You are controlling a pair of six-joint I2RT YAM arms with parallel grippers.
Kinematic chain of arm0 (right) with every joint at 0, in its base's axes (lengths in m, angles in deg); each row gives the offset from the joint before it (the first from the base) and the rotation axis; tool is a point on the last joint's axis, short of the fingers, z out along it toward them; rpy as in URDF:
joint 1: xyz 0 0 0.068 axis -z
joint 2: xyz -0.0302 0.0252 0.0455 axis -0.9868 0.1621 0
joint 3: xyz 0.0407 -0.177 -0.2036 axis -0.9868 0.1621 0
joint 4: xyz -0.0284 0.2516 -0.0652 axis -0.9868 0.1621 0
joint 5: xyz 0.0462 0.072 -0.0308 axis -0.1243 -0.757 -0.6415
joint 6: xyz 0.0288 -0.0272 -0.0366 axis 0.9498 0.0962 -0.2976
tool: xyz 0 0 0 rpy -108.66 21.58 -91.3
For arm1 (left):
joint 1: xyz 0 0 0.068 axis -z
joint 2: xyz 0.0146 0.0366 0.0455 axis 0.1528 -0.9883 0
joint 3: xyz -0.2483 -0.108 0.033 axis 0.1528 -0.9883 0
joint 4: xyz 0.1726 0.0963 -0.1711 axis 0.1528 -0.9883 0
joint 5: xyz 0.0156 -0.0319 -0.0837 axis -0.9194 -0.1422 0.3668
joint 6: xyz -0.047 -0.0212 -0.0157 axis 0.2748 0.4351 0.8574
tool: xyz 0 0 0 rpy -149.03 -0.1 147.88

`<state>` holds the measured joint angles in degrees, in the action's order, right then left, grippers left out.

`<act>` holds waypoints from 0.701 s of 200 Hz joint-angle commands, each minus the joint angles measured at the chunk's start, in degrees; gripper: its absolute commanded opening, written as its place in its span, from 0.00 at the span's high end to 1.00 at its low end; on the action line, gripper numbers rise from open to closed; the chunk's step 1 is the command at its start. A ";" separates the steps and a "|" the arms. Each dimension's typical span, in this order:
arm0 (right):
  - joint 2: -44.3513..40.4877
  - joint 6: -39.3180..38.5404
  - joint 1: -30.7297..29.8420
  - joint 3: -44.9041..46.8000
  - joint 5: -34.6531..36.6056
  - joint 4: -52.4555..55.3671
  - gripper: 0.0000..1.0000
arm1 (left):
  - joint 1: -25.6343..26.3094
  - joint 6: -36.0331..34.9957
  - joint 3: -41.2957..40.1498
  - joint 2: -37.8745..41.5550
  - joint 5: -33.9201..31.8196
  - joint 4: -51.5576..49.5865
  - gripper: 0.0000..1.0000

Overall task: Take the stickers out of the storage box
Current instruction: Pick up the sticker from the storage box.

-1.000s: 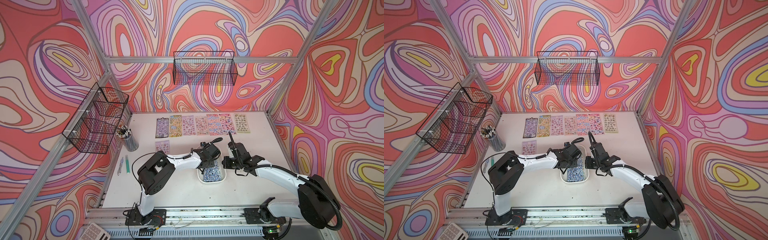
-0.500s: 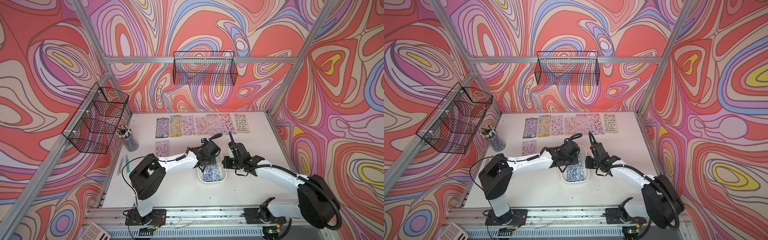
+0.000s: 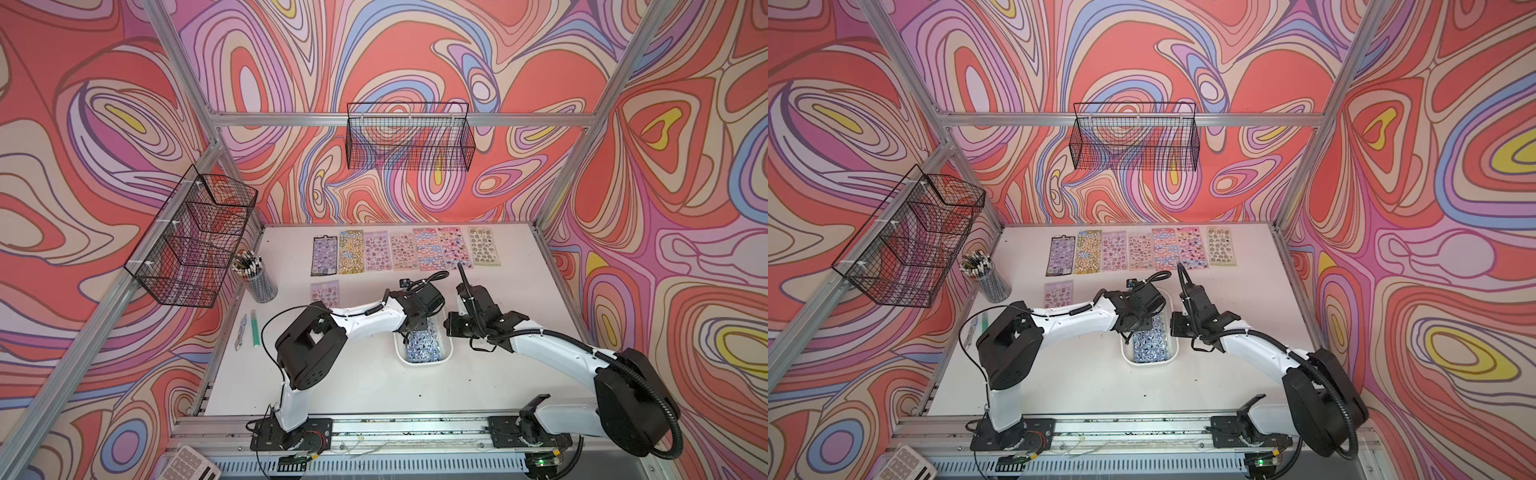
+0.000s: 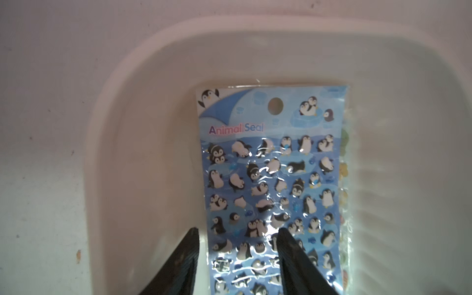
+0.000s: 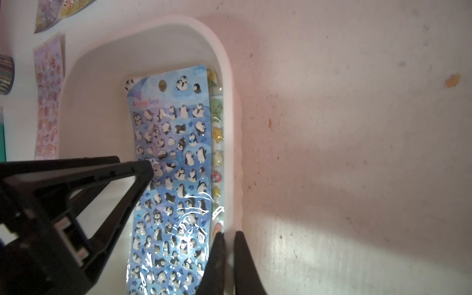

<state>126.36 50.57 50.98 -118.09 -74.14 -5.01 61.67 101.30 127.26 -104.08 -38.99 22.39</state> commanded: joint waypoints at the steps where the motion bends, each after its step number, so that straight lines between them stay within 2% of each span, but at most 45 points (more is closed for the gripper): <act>1: 1.38 0.20 0.16 1.78 0.92 1.06 1.00 | -0.06 3.14 0.98 -1.32 -4.64 -5.55 0.47; 37: 1.58 0.21 0.16 1.63 0.80 0.89 1.00 | -0.10 4.50 0.98 -2.81 -5.36 -6.17 0.46; 90: 1.80 0.11 0.17 1.51 0.57 0.90 1.00 | -0.30 6.33 -3.09 -3.17 0.09 1.66 0.46; 140: 1.76 -0.04 0.16 1.30 0.73 1.29 1.00 | -1.09 6.96 -3.68 -4.24 1.17 2.28 0.46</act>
<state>126.78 50.61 50.98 -117.91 -75.12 -6.36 61.48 106.86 125.27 -105.96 -38.69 25.97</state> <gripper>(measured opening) 0.061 0.540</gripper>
